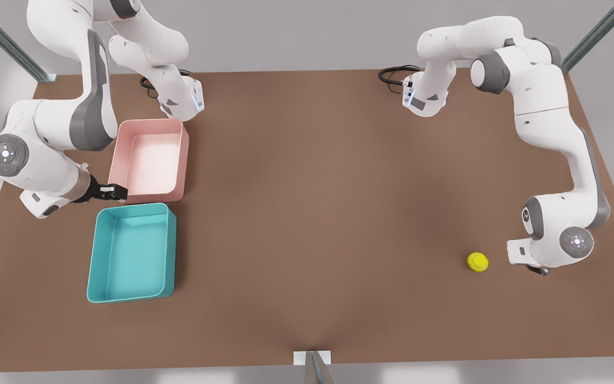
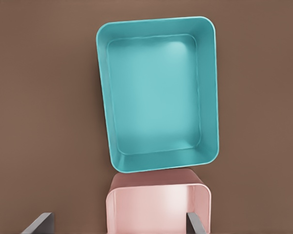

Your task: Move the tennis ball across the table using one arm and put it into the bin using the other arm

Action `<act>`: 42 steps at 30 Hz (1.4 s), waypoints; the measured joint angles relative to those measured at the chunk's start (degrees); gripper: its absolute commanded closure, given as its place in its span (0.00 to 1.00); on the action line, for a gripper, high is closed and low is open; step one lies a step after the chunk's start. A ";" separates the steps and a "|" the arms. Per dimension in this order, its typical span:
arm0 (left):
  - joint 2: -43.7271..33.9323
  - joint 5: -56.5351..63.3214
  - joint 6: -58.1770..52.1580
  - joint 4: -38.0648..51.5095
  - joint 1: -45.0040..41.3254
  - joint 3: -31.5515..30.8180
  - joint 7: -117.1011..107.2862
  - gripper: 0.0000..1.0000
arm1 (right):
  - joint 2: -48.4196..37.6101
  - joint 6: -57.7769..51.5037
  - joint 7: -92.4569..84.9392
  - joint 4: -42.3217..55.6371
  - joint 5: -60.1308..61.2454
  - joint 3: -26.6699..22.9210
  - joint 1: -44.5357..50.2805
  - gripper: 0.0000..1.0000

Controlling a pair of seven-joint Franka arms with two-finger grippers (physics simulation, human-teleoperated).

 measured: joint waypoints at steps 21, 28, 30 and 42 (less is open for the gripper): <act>2.05 6.90 5.25 -7.11 -1.70 0.77 25.99 0.79 | 0.47 0.21 0.24 -0.42 0.33 0.07 0.10 0.00; 4.08 7.10 5.19 -6.88 -1.73 0.79 28.60 0.79 | 0.47 0.21 0.28 -0.52 0.33 0.07 0.09 0.00; 4.32 7.10 5.24 -6.89 -1.73 0.78 29.16 0.79 | 0.51 0.21 0.29 -0.53 0.33 0.07 0.09 0.00; 3.62 -4.15 6.83 -6.88 -19.61 -3.04 15.95 0.79 | 0.52 0.21 0.32 -0.54 0.33 0.07 0.09 0.00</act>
